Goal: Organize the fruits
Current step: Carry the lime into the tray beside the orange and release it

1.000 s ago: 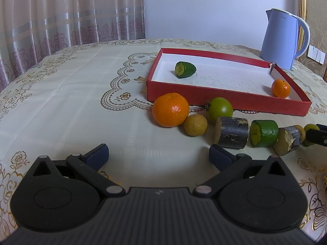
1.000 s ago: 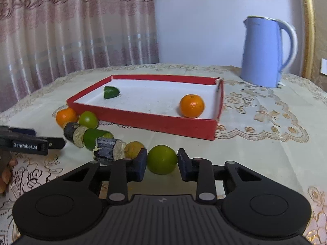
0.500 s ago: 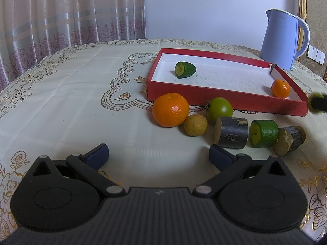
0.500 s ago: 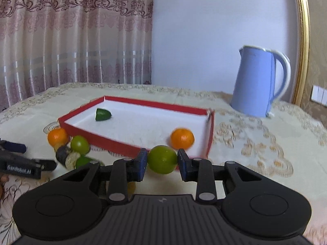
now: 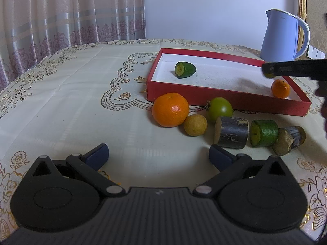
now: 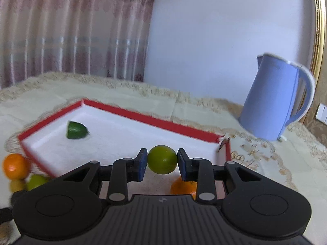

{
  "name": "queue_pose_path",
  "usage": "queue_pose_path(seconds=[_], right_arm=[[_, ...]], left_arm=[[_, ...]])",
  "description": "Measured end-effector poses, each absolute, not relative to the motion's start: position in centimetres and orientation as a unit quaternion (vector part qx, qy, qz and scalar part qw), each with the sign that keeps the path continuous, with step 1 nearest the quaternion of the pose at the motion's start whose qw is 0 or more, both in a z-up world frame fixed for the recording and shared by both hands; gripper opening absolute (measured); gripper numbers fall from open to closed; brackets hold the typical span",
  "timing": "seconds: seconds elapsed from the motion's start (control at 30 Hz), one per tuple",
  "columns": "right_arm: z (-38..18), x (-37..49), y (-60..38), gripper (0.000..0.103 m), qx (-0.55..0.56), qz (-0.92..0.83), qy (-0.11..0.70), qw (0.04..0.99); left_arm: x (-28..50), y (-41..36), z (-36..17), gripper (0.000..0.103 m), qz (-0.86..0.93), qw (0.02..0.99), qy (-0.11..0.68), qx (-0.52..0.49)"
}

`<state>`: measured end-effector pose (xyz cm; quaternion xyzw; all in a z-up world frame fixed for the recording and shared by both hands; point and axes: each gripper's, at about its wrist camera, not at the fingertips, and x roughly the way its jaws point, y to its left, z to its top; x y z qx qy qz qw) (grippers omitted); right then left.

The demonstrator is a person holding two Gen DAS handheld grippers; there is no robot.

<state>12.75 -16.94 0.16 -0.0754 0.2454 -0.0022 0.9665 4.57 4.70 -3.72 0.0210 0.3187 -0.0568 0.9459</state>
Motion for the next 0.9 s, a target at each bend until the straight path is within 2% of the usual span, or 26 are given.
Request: queue_pose_path(seconds=[0.27,0.8,0.9], right_arm=[[-1.2,14.9,-17.3,0.031,-0.067,-0.021,0.283,0.957],[0.0,13.1,-17.7,0.033,-0.057,-0.023,0.261,0.963],[0.5,11.8,-18.0,0.048,-0.046,-0.02,0.259,0.965]], left_arm=[[4.6,4.7,-3.7,0.103,-0.057,0.946,0.319,0.021],[4.6,4.7,-3.7,0.103,-0.057,0.946,0.318,0.021],[4.6,4.7,-3.7,0.103,-0.057,0.946,0.318,0.021]])
